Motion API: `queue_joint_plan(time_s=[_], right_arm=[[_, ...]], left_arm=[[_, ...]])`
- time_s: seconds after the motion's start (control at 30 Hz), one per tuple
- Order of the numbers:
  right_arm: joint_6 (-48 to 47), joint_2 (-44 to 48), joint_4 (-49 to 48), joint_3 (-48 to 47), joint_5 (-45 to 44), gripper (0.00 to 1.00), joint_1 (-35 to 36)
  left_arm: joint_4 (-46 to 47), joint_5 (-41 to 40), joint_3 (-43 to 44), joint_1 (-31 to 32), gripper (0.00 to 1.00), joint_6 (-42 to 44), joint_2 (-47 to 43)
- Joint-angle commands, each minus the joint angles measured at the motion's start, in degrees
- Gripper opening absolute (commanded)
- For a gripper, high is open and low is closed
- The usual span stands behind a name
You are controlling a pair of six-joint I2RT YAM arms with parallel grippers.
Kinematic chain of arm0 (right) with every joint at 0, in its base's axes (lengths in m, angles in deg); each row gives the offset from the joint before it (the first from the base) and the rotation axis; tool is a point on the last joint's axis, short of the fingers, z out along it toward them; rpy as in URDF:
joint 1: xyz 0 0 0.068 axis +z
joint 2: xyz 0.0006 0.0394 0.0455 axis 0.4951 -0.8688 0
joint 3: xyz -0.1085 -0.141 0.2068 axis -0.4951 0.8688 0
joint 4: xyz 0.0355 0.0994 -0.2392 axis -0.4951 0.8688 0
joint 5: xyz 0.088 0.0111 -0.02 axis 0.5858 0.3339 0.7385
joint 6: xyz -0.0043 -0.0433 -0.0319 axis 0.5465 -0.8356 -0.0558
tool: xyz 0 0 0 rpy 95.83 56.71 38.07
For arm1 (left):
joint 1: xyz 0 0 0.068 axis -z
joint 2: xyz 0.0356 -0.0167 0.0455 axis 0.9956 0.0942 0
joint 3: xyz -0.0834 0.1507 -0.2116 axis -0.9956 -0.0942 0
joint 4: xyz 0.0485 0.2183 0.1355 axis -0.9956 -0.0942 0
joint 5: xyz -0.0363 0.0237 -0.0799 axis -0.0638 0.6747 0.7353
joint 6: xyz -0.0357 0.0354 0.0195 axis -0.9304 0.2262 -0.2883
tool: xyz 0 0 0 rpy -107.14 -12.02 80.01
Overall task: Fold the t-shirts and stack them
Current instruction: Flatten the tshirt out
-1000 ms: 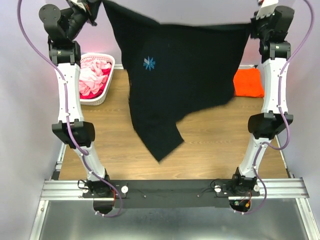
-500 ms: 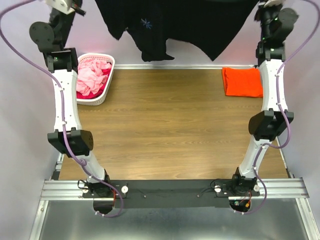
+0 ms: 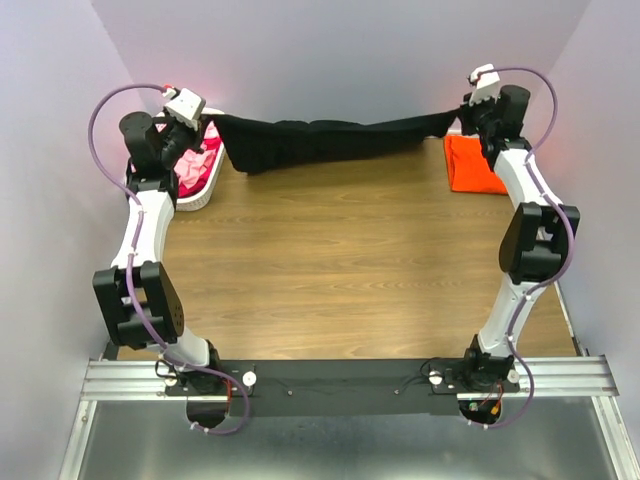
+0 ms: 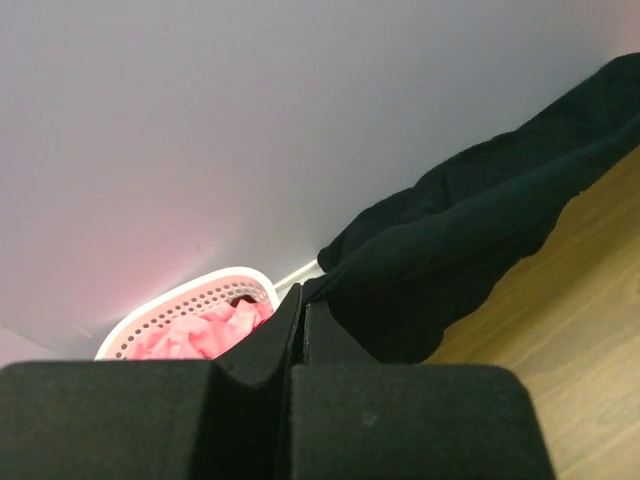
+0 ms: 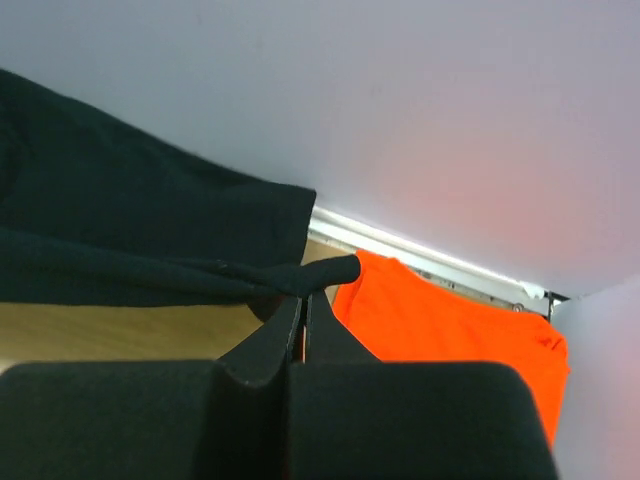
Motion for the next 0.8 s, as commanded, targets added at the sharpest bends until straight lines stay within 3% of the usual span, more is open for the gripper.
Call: queue_joint_plan(time_s=[0.0, 0.1, 0.17, 0.2, 0.27, 0.37, 0.6, 0.77], right_arm=[[-4.16, 6.82, 1.55, 3.14, 1.45, 0.01, -0.46], [-7.49, 10.16, 6.73, 5.69, 0.75, 0.01, -0.46], [-11.62, 12.97, 11.29, 6.31, 0.92, 0.01, -0.54], [-13.03, 13.94, 15.40, 7.71, 1.01, 0.01, -0.54], [-17.51, 18.40, 19.72, 10.61, 1.54, 0.01, -0.63], [-24.19, 24.81, 25.00, 17.99, 2.76, 0.00, -0.63], [-36.76, 33.36, 36.00, 32.75, 0.58, 0.01, -0.63], [-45.03, 35.48, 43.13, 43.13, -3.20, 0.01, -0.63]], left_arm=[[-9.24, 4.33, 3.58, -1.07, 0.00, 8.30, -4.02], [-22.05, 9.42, 6.32, -2.48, 0.00, 13.50, -4.11], [-31.71, 13.20, 9.56, -3.09, 0.00, 22.43, -4.28], [-43.51, 14.00, 11.31, -3.27, 0.00, 31.60, -4.37], [-59.60, 14.53, 11.15, -3.36, 0.00, 40.70, -5.86], [-72.49, 11.48, 5.98, -3.27, 0.00, 55.91, -10.41], [-80.98, -2.41, -15.43, -0.82, 0.00, 73.86, -22.90], [-80.63, -10.60, -26.81, 7.17, 0.00, 77.57, -32.94]])
